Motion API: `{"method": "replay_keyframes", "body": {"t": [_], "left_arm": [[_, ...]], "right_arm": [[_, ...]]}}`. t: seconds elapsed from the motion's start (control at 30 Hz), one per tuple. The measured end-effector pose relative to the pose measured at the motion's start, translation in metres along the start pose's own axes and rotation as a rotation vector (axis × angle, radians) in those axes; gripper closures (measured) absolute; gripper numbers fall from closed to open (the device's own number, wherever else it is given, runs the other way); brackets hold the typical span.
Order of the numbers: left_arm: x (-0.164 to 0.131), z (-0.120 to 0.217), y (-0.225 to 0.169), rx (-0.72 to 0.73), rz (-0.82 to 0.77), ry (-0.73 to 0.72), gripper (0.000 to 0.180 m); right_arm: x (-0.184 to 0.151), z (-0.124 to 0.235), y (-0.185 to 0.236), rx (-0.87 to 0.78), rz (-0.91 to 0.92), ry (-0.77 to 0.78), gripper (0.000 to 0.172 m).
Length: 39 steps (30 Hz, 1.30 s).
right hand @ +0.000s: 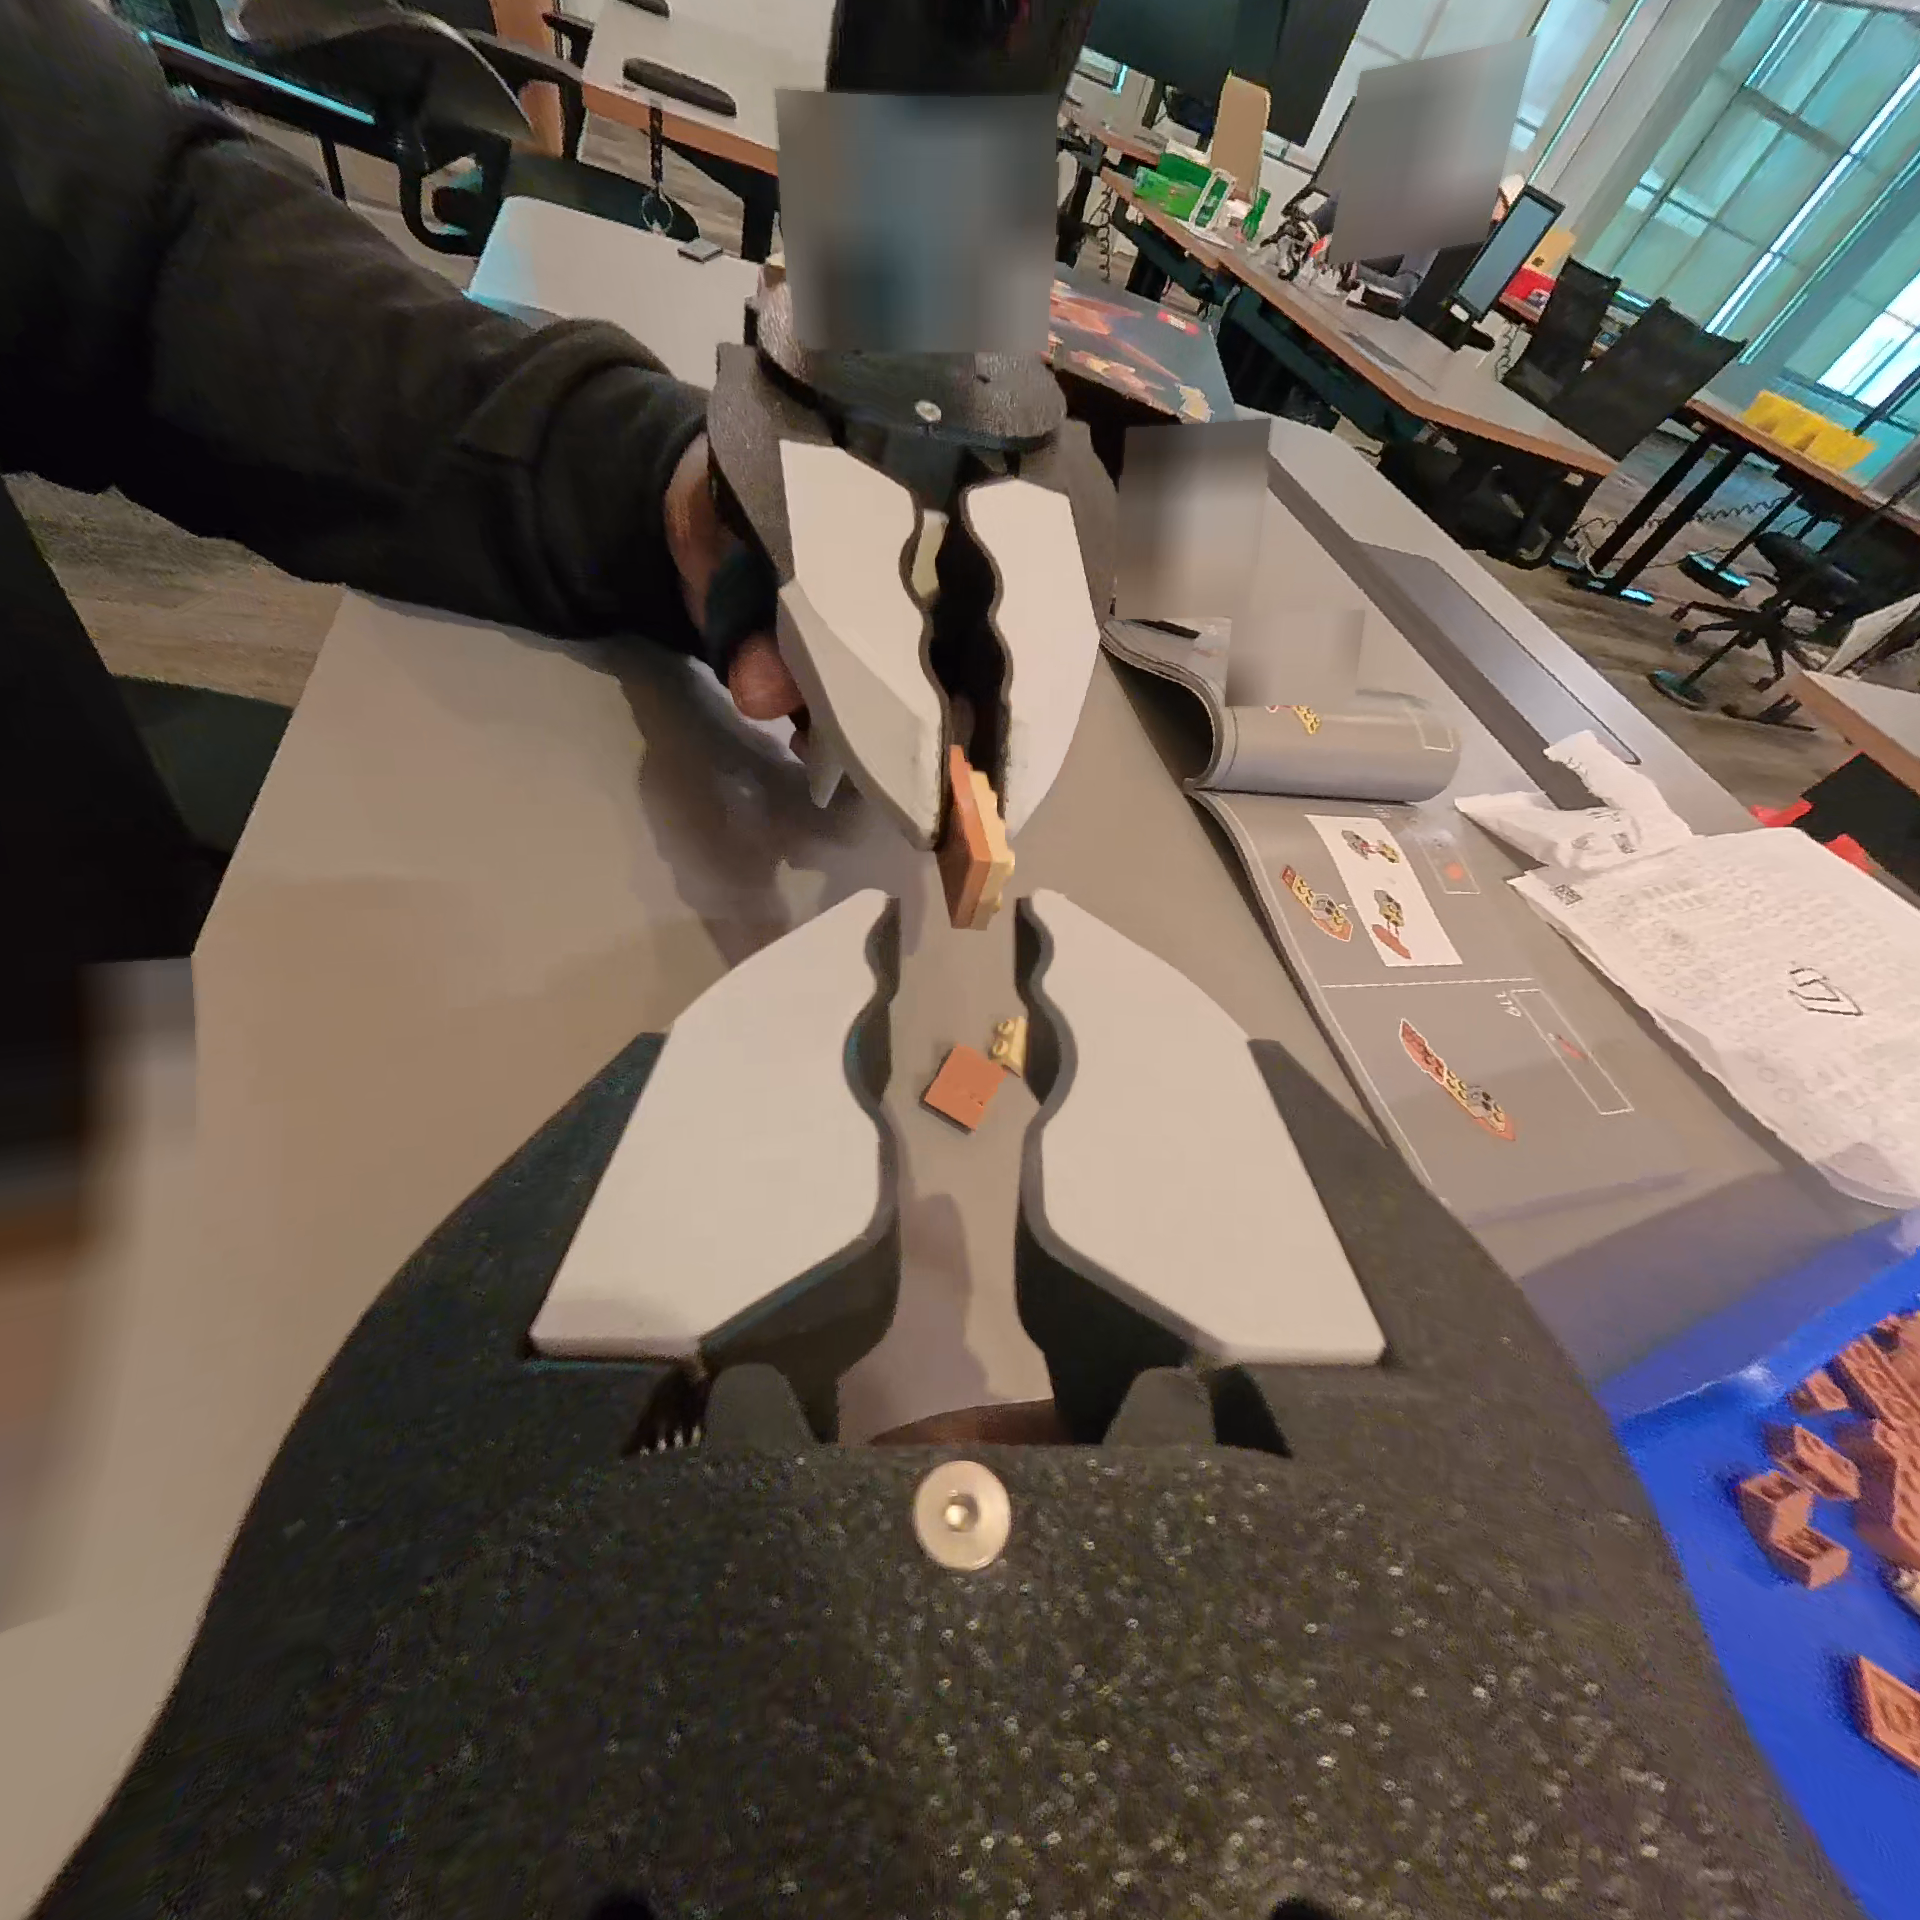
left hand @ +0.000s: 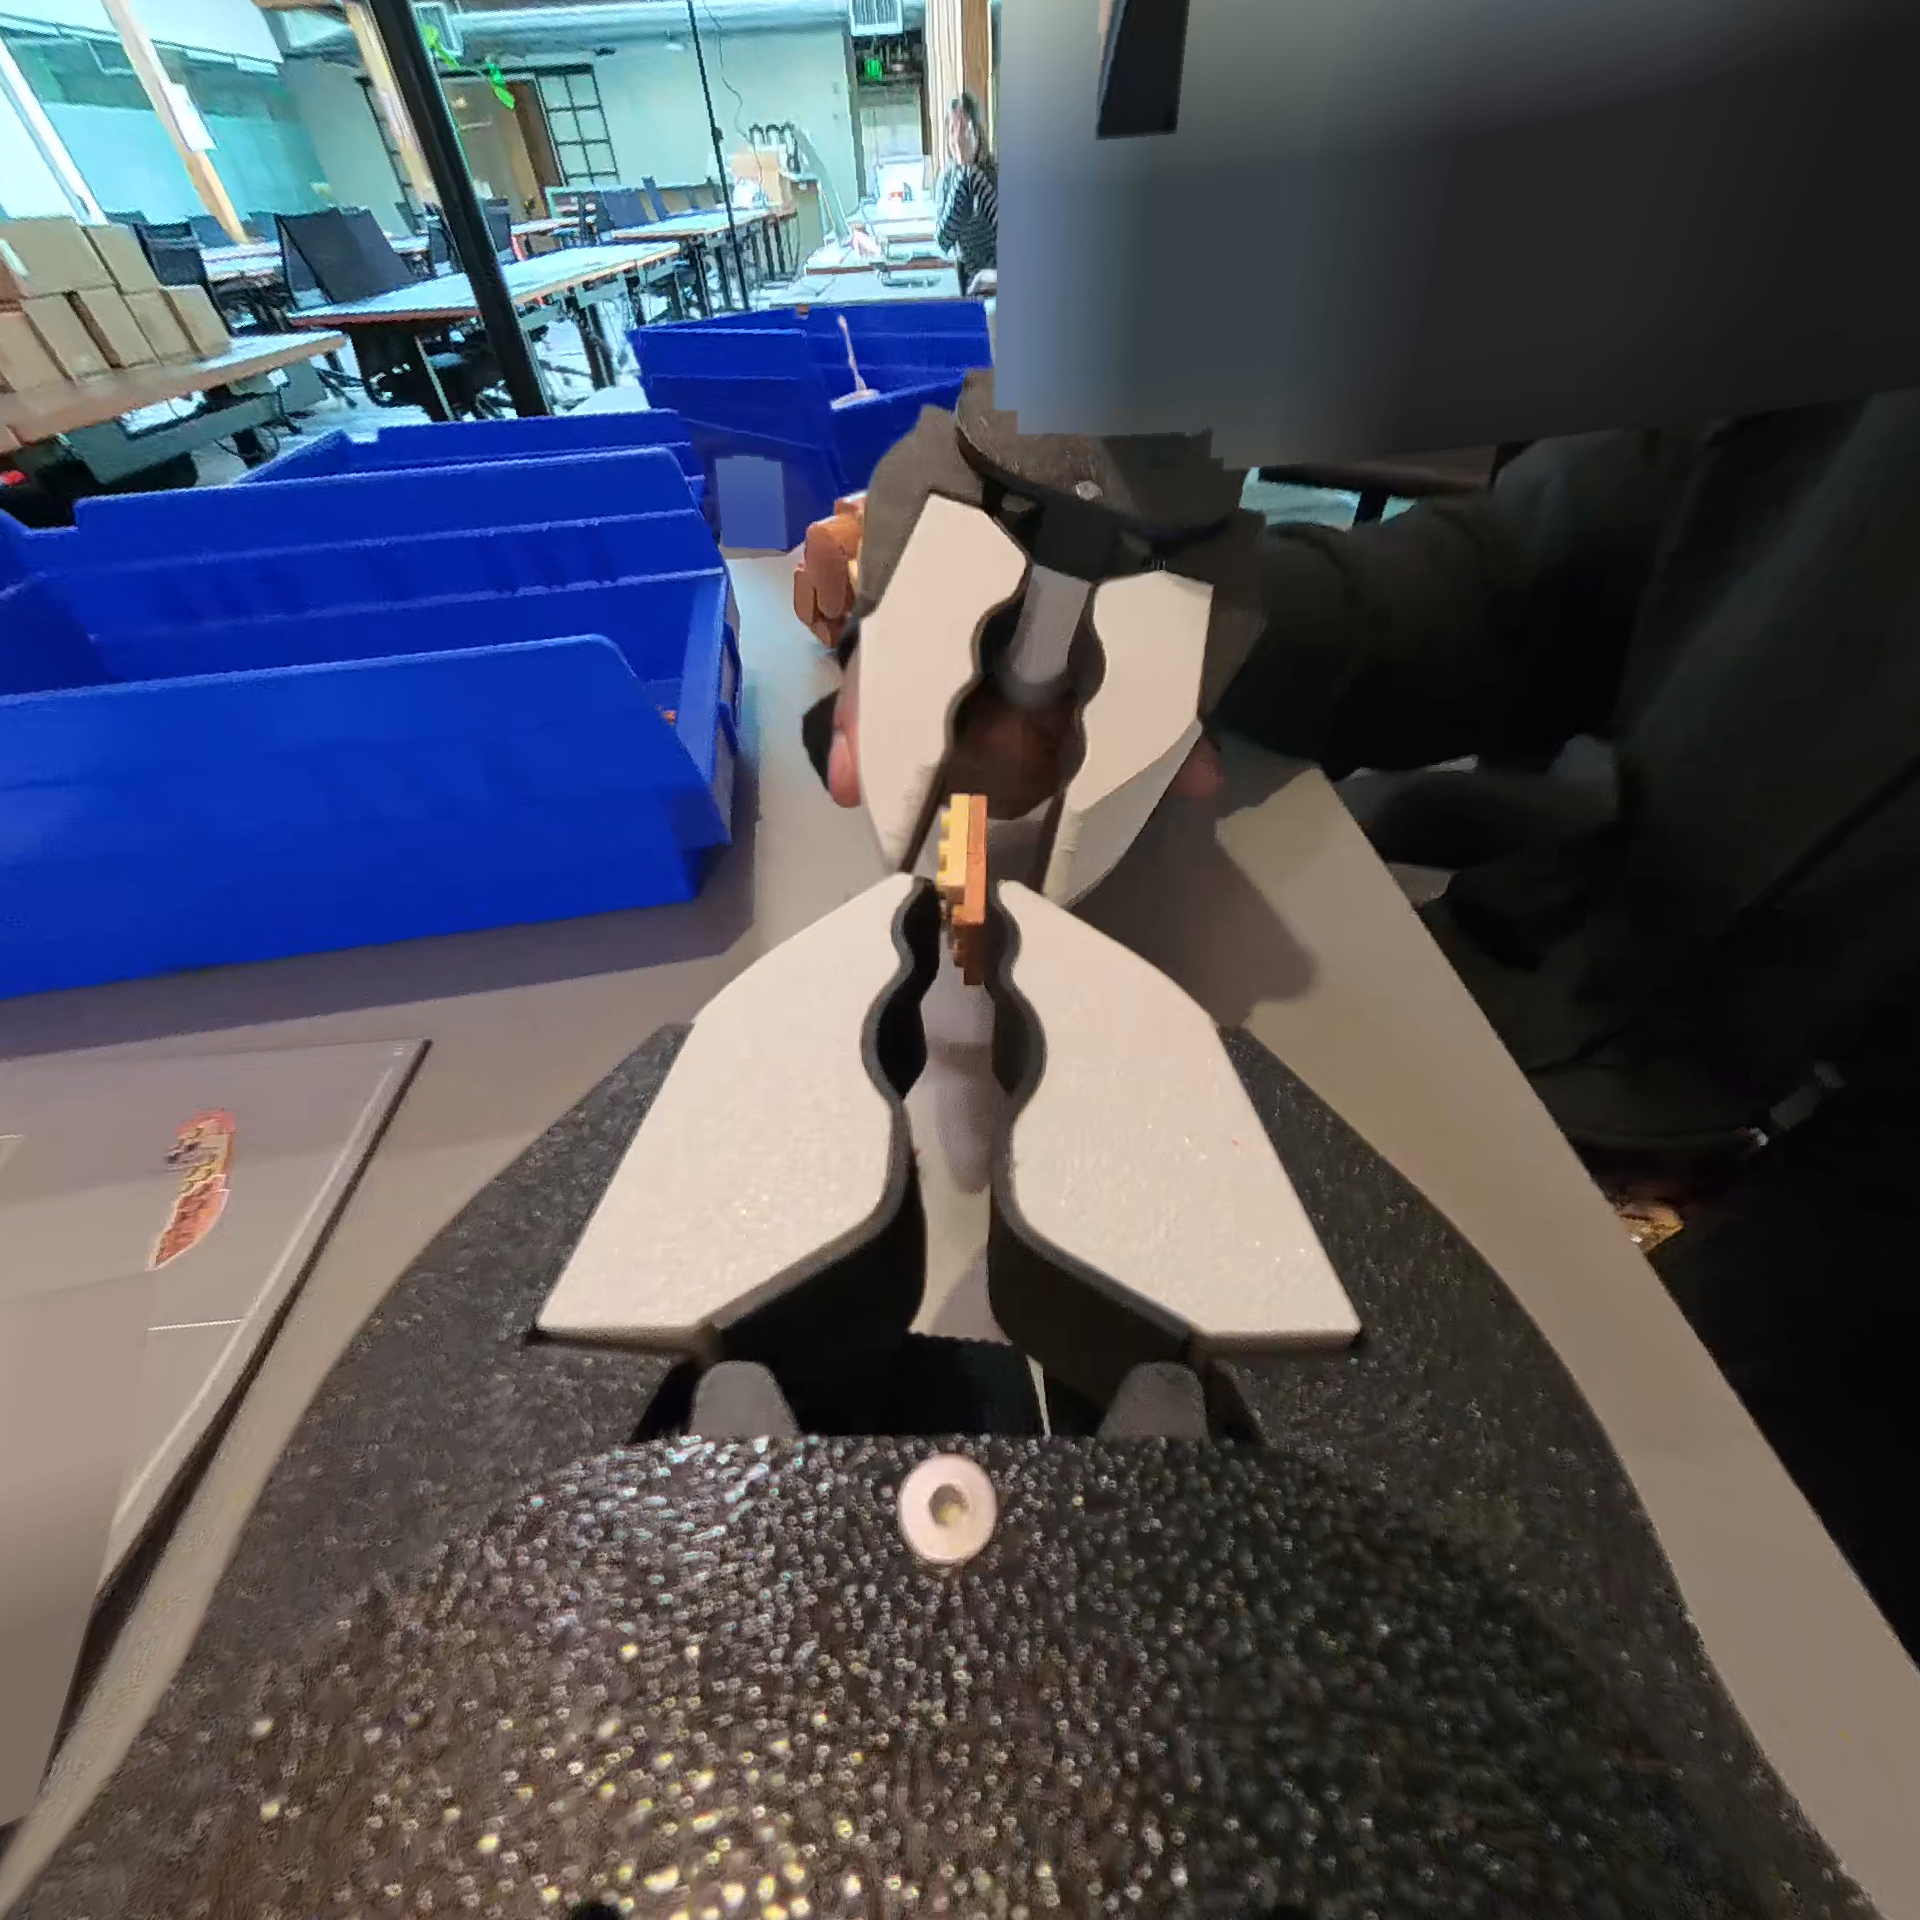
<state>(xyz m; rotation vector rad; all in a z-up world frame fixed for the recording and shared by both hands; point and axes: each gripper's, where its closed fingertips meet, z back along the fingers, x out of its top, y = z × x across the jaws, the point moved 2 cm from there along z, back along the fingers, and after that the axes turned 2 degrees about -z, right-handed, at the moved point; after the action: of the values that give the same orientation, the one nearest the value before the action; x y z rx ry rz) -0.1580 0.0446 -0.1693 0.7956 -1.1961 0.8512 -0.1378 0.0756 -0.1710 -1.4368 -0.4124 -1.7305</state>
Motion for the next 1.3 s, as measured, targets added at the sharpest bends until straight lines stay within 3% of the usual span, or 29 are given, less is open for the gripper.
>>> {"method": "replay_keyframes", "body": {"t": [0.07, 0.27, 0.3, 0.33, 0.4, 0.43, 0.47, 0.53, 0.63, 0.7, 0.87, 0.97, 1.13, 1.3], "left_arm": [[-0.001, -0.001, -0.001, -0.009, -0.008, 0.002, 0.173], [-0.004, -0.002, -0.005, 0.018, -0.139, 0.050, 0.173], [-0.005, -0.002, -0.003, 0.031, -0.147, 0.059, 0.173], [-0.005, -0.001, 0.000, 0.059, -0.170, 0.072, 0.173], [-0.010, 0.014, 0.023, 0.213, -0.270, 0.178, 0.173], [-0.016, 0.034, 0.047, 0.368, -0.331, 0.308, 0.173], [-0.020, 0.063, 0.074, 0.559, -0.380, 0.441, 0.173], [-0.026, 0.123, 0.110, 0.845, -0.307, 0.583, 0.173], [-0.044, 0.156, 0.121, 0.934, -0.201, 0.646, 0.173], [-0.048, 0.147, 0.117, 0.886, -0.269, 0.676, 0.173], [-0.028, 0.071, 0.062, 0.511, -0.588, 0.476, 0.173], [-0.032, 0.049, 0.041, 0.425, -0.763, 0.485, 0.173], [-0.053, 0.048, 0.040, 0.381, -0.849, 0.633, 0.173], [-0.065, 0.055, 0.045, 0.372, -0.831, 0.734, 0.172]], "right_arm": [[0.002, 0.000, 0.000, 0.007, -0.020, -0.013, 0.162], [-0.002, -0.001, 0.003, 0.025, -0.007, -0.004, 0.163], [-0.004, -0.002, 0.001, 0.009, -0.006, 0.009, 0.158], [-0.007, -0.003, -0.001, -0.014, 0.007, 0.033, 0.143], [-0.014, -0.003, -0.005, -0.058, 0.043, 0.086, 0.139], [-0.016, -0.003, -0.006, -0.075, 0.053, 0.099, 0.141], [-0.017, -0.003, -0.007, -0.082, 0.049, 0.103, 0.143], [-0.019, -0.004, -0.009, -0.089, 0.034, 0.113, 0.146], [-0.020, -0.006, -0.008, -0.092, 0.045, 0.127, 0.149], [-0.021, -0.008, -0.007, -0.097, 0.059, 0.139, 0.149], [-0.026, -0.010, -0.008, -0.100, 0.060, 0.165, 0.145], [-0.026, -0.010, -0.008, -0.094, 0.049, 0.160, 0.143], [-0.030, -0.011, -0.008, -0.095, 0.051, 0.182, 0.143], [-0.029, -0.010, -0.007, -0.095, 0.051, 0.178, 0.143]]}}
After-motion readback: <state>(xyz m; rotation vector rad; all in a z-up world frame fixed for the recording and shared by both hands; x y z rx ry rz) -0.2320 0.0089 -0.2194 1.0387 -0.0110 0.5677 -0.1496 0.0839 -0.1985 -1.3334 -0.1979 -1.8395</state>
